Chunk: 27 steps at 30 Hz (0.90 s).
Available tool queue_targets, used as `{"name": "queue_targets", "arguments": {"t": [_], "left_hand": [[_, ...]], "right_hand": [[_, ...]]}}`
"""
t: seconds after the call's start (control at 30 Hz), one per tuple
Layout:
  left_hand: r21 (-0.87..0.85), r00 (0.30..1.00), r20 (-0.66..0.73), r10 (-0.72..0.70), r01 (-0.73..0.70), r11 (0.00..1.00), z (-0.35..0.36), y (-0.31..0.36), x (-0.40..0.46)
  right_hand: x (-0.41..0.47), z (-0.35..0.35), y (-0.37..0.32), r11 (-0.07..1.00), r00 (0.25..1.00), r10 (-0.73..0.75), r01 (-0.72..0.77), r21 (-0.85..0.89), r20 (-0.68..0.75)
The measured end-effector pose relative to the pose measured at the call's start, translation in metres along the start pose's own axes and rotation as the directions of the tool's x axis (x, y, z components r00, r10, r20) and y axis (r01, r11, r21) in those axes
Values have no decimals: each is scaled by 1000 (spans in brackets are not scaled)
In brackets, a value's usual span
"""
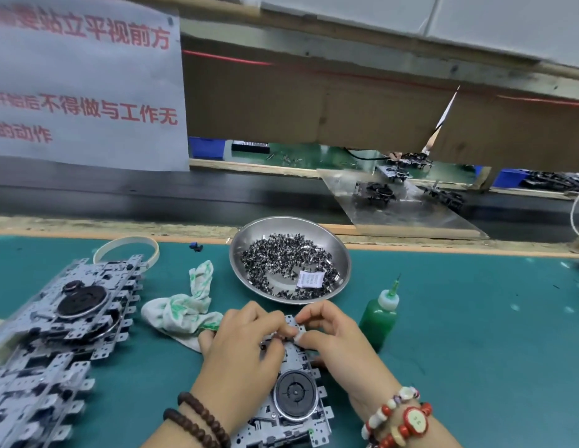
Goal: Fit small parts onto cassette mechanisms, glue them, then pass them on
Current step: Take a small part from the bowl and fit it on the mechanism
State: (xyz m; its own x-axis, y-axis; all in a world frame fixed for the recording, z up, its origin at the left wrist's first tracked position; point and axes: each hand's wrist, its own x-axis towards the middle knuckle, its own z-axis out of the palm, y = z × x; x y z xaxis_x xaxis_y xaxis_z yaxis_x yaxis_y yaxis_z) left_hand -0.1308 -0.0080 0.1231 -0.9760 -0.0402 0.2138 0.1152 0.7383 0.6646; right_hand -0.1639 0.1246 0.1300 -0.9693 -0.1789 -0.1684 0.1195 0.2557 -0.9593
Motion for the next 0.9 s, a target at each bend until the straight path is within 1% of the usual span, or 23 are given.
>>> {"name": "queue_targets", "arguments": {"t": [0.1,0.17,0.2,0.23,0.27,0.3,0.33,0.37,0.4,0.43,0.47,0.57,0.63,0.7,0.77,0.83,0.9], "left_hand": [[84,1000,-15,-6,8,996,1,2,-1],[57,1000,-23,-16,17,998,1,4,-1],[20,999,-29,-21,21,1000,0,4,-1],[-30,999,-38,-26,25,999,0,4,0],[-83,998,-50,-35,31,996,1,3,-1],[-129,997,-65,-46,38,991,1,3,0],[-155,995,-77,-60,47,987,2,4,0],[-160,994,-85,-73,58,985,3,5,0],[-149,992,-92,-84,69,986,5,7,0],[-134,991,-96,-91,77,988,7,10,1],[-121,992,-94,-90,79,990,9,13,2],[-89,993,-78,-84,77,993,16,19,7],[-92,993,-92,-75,66,994,19,21,10],[-131,992,-103,-71,57,990,21,18,12],[-201,994,-91,-66,47,979,19,11,13],[-213,997,-67,-49,33,976,12,2,17],[-199,999,-23,-45,39,979,5,-8,23]], "right_hand": [[-4,-2,-4,1000,1000,-3,4,-24,25],[-11,-6,-4,996,999,-22,27,-90,48],[-17,-10,-4,991,998,-45,50,-127,42],[-24,-15,-2,985,996,-84,84,-152,7],[-31,-22,-1,978,988,-142,130,-163,-65],[-37,-31,1,968,961,-218,190,-166,-172],[-42,-41,3,955,909,-287,248,-161,-302],[-45,-49,6,946,845,-325,287,-154,-425],[-46,-57,9,942,791,-334,299,-152,-512],[-44,-63,12,945,765,-324,287,-156,-556],[-41,-66,15,952,766,-306,259,-165,-565],[-24,-68,25,960,856,-221,107,-258,-468],[-15,-70,29,936,905,-197,59,-347,-377],[-9,-75,29,906,948,-189,68,-417,-256],[-7,-77,26,907,966,-194,110,-407,-171],[-4,-80,22,917,963,-225,158,-366,-148],[-1,-81,18,938,955,-250,197,-286,-162]]}}
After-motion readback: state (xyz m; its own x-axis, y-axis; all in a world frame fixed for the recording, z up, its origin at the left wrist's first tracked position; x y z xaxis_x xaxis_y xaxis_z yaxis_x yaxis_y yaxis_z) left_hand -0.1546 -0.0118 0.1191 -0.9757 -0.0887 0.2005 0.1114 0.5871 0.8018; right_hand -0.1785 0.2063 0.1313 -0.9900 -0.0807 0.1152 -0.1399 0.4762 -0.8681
